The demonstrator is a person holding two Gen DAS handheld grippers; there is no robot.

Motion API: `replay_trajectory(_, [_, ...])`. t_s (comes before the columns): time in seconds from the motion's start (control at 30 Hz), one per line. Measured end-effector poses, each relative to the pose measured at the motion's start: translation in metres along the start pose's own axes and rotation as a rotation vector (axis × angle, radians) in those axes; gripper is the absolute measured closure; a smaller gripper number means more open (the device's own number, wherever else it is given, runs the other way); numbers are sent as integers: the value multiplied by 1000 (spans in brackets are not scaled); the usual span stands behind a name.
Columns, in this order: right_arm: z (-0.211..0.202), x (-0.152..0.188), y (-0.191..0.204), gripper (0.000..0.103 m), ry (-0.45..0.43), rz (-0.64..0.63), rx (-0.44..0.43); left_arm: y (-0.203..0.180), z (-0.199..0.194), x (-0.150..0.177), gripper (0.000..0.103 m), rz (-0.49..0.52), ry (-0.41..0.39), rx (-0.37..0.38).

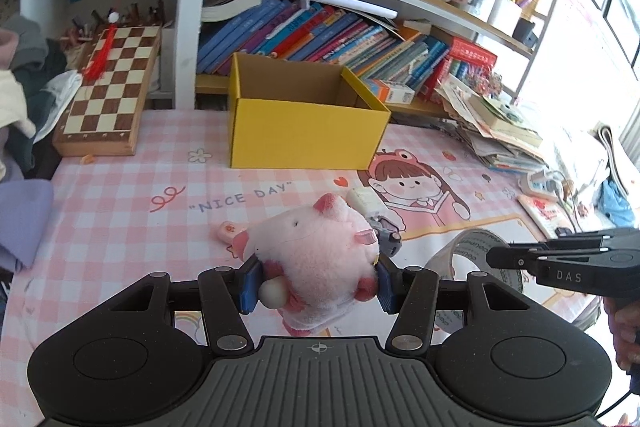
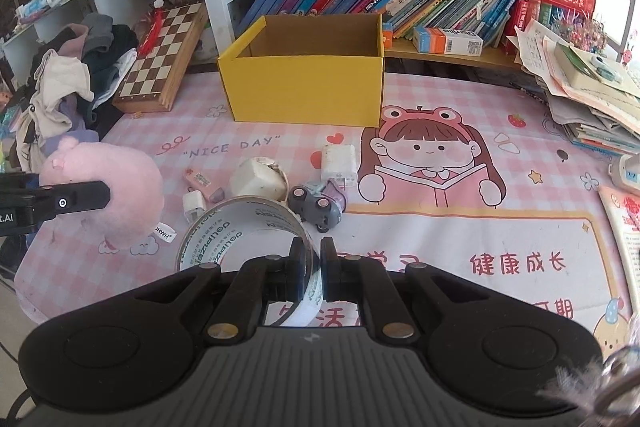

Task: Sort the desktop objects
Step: 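Carry the pig and tape roll with both grippers over the yellow box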

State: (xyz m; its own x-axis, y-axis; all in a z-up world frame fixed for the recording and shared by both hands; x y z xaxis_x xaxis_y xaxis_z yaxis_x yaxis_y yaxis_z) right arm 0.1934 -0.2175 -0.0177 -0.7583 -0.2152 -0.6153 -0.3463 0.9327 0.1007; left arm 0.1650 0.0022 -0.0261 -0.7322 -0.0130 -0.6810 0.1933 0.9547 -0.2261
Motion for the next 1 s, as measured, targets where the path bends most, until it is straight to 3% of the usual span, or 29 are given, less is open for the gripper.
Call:
replay_trajectory(0.43, [15,-31,-12,95,5,-71,-25,-8,20,-24,50,49,18,-17])
replay_trajectory(1.0, [57,-110,-37,95,25,-232,-106,-25,64,-86,50,104,28,-81])
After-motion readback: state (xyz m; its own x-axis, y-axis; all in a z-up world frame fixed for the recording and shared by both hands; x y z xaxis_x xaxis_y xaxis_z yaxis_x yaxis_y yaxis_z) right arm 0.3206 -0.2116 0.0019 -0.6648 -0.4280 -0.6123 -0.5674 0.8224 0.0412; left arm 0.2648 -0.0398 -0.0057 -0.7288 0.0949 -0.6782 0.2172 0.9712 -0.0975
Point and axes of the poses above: each gripper's, at about its wrist camera, not at the fingertips, and z roughly the way its jaws point, y to its left, x to its underside, the point moved 6 cm from there along z, roughly the way its jaws point, and after that the axes turned 5 degrees about y, right-handed, at the moved point
